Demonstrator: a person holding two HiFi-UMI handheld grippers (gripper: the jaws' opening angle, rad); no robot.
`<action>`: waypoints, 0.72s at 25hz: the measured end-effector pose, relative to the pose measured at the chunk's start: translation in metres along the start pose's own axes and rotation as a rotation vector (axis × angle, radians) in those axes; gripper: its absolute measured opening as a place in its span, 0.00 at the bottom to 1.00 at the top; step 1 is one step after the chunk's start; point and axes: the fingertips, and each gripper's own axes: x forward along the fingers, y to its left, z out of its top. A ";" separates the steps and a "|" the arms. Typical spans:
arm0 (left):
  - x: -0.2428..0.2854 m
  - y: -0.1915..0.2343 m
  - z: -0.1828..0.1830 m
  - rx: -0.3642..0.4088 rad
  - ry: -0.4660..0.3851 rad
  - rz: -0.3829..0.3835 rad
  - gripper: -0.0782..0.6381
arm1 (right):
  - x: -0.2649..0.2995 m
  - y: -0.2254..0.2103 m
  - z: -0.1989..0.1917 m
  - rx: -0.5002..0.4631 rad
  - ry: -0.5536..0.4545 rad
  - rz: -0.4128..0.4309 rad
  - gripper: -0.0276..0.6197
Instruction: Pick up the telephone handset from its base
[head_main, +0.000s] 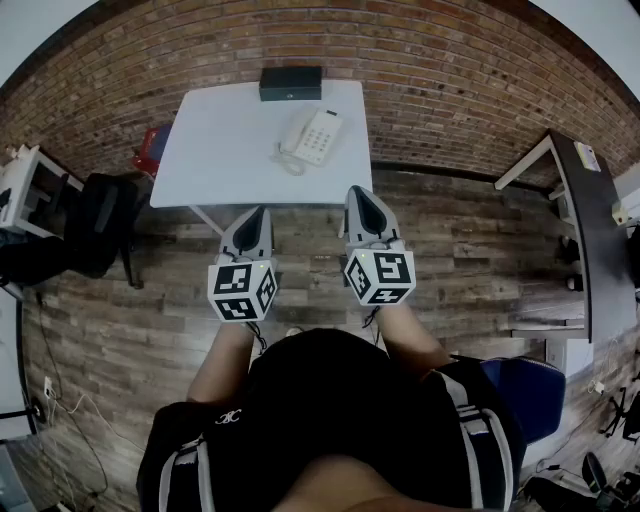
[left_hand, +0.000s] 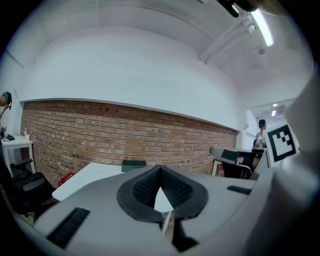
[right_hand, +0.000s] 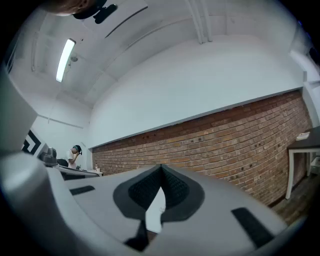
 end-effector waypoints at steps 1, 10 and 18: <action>-0.001 -0.001 0.001 -0.001 0.000 -0.001 0.11 | -0.001 0.001 0.001 0.000 0.002 0.002 0.04; -0.006 -0.001 0.001 0.004 0.005 -0.008 0.11 | -0.004 0.016 0.003 0.038 -0.003 0.059 0.04; -0.010 0.010 -0.001 0.001 0.013 -0.023 0.11 | -0.002 0.031 0.000 0.035 0.007 0.051 0.04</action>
